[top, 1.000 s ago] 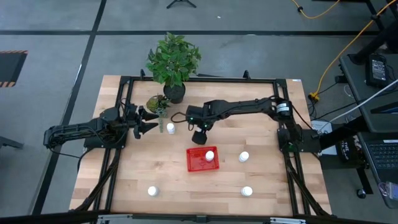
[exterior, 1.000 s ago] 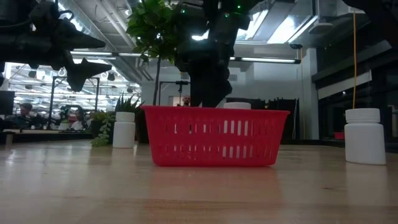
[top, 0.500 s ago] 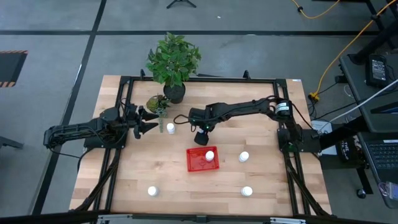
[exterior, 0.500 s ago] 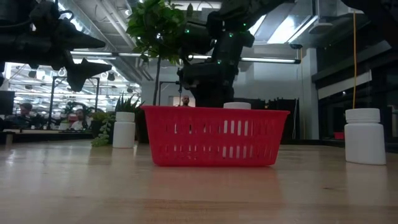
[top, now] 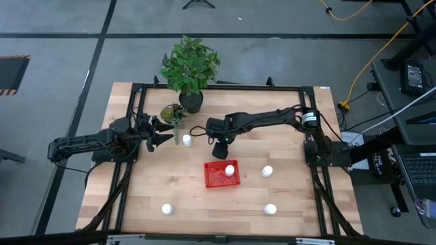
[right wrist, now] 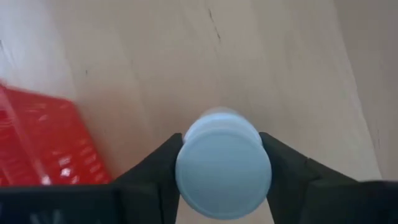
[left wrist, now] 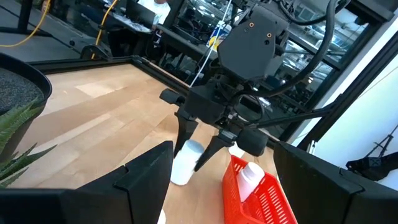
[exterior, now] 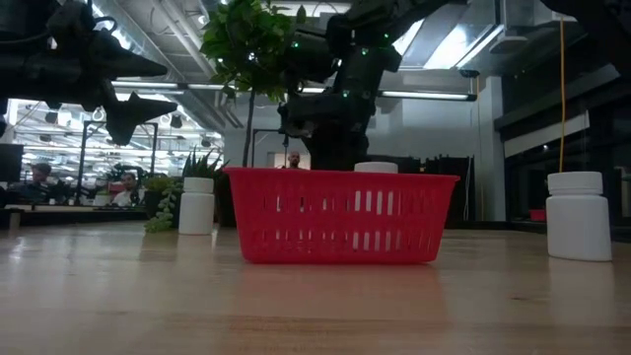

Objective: Pick and place pill bottles into a basket
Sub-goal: Put the white pill bottle into the bin

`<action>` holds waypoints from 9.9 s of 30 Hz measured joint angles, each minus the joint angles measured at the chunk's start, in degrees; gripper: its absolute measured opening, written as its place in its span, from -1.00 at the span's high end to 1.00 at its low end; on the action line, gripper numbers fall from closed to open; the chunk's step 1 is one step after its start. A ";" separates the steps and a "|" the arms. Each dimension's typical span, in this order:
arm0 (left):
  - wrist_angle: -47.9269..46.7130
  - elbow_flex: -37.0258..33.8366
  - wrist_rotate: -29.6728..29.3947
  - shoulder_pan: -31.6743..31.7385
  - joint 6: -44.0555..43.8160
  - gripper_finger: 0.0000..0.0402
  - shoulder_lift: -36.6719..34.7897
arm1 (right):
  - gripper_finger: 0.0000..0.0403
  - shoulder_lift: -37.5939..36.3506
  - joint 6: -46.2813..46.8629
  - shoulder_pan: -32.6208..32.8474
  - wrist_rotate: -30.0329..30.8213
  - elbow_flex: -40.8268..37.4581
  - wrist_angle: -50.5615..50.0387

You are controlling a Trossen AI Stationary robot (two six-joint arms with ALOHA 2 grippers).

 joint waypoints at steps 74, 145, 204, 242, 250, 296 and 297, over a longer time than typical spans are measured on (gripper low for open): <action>-1.38 0.00 0.33 0.01 0.15 -0.35 0.11 | 0.17 13.07 -4.68 15.53 5.07 23.19 -12.59; -1.42 0.01 0.42 0.01 1.16 -0.35 0.11 | -0.31 8.85 -0.51 14.01 7.05 26.06 -21.67; -1.60 0.02 -9.68 0.01 5.31 -0.35 0.22 | -0.45 -64.17 15.13 25.56 12.02 -40.19 -0.87; -2.12 0.01 -5.61 0.00 3.15 -0.35 0.27 | -0.89 -34.59 38.94 23.21 2.96 -43.50 -0.04; -2.14 0.02 -5.60 -0.01 3.13 -0.35 0.27 | -0.61 -33.27 39.11 23.21 2.95 -43.48 0.99; -2.19 0.02 -5.73 -0.01 3.06 -0.35 0.27 | 0.15 -9.87 -6.66 10.05 4.18 12.03 -10.02; -2.19 0.02 -5.73 -0.01 3.08 -0.35 0.26 | 0.15 -8.20 -7.73 9.78 3.90 14.02 -10.87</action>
